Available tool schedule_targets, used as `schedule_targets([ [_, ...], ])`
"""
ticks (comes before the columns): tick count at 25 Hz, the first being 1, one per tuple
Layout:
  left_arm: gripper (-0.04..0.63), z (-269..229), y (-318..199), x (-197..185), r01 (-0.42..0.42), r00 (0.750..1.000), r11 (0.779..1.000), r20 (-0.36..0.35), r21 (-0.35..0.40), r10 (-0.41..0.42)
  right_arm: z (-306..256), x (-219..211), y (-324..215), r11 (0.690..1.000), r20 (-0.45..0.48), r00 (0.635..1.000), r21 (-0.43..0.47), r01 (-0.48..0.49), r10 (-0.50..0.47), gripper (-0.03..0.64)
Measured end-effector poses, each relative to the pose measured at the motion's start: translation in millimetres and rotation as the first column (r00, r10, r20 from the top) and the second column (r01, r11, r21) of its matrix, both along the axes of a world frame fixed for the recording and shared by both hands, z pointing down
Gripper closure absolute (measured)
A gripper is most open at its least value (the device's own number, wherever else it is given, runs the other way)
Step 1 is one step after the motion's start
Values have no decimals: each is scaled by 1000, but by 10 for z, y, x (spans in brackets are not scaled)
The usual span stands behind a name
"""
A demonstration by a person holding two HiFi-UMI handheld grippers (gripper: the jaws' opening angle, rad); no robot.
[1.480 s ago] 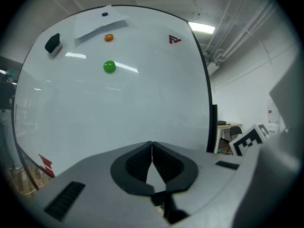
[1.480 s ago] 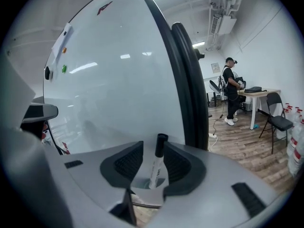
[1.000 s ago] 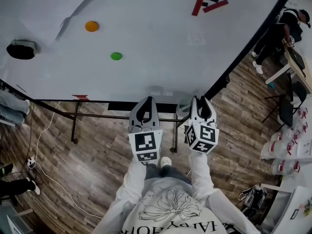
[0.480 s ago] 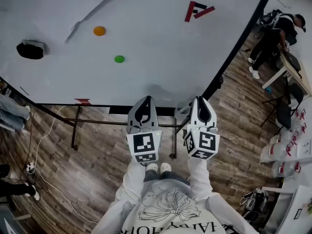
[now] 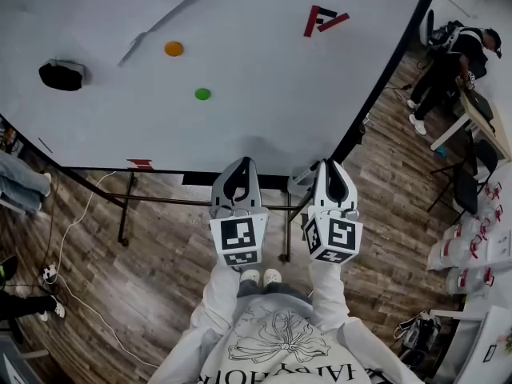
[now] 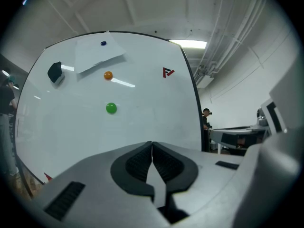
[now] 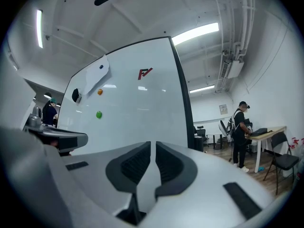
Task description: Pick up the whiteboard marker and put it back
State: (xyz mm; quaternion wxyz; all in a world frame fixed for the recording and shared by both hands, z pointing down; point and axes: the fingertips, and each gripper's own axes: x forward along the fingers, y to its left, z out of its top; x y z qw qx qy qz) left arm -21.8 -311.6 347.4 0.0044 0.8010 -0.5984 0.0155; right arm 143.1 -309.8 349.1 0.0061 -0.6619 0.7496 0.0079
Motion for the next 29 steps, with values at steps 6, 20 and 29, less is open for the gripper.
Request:
schedule_targets([
  [6,589,-29,89,-23,6,1000,1000,3,6,-6,-7,-21,73,1000,8,1000,5,7,-7,588],
  [20,589,-40,176,-67,25,1000,1000,-2,11,-25,41,-35,135,1000,12,1000,-8,20,-20,589],
  [29,589,-61,153,-61,32,999,999,1,14,-32,43,1,105,1000,11,1000,-12,21,-20,589],
])
